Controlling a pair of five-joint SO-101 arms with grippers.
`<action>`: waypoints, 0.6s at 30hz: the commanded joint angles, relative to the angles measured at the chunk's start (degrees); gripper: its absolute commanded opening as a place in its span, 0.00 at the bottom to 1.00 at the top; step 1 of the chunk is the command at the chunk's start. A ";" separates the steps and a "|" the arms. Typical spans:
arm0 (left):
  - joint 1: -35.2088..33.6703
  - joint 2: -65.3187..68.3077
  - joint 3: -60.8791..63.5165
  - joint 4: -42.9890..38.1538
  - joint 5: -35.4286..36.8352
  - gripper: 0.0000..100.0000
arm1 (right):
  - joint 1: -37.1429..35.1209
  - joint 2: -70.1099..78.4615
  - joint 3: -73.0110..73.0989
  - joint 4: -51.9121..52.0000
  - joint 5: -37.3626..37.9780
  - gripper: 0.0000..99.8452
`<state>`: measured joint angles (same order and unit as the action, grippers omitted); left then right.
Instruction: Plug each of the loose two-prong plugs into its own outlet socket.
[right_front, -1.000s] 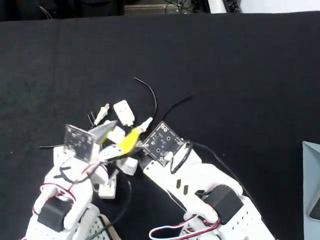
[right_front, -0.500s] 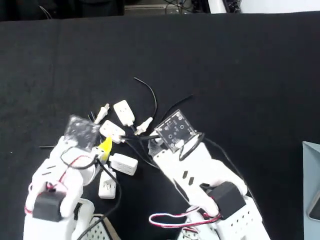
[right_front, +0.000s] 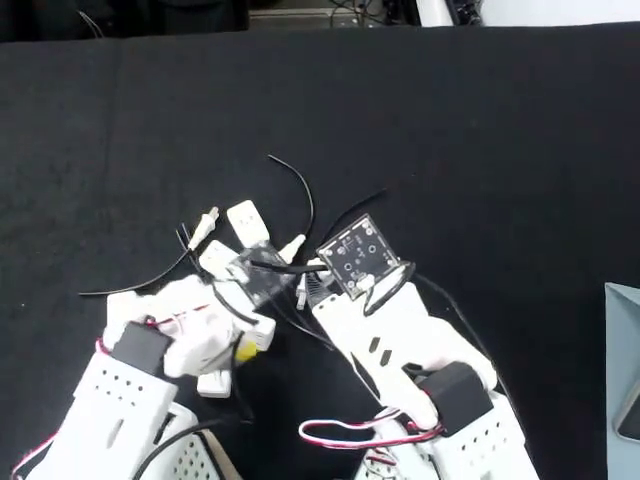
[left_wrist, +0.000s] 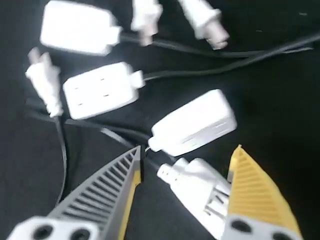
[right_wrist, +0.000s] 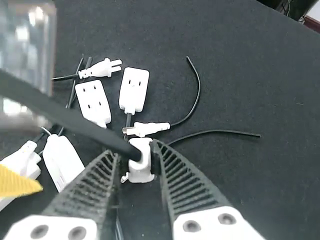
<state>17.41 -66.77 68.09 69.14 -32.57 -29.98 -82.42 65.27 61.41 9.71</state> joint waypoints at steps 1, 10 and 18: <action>3.30 0.26 2.33 -5.98 -0.62 0.28 | 0.70 -0.13 -0.22 -1.32 -0.62 0.01; 1.80 0.35 9.71 -16.26 -0.53 0.28 | 0.70 -0.13 -0.22 -1.23 -0.53 0.01; -8.40 4.31 9.27 -24.26 0.97 0.28 | 0.70 -0.13 0.66 -1.76 -0.53 0.01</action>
<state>12.84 -65.80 78.20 48.92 -32.92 -29.98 -82.42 66.42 61.05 9.71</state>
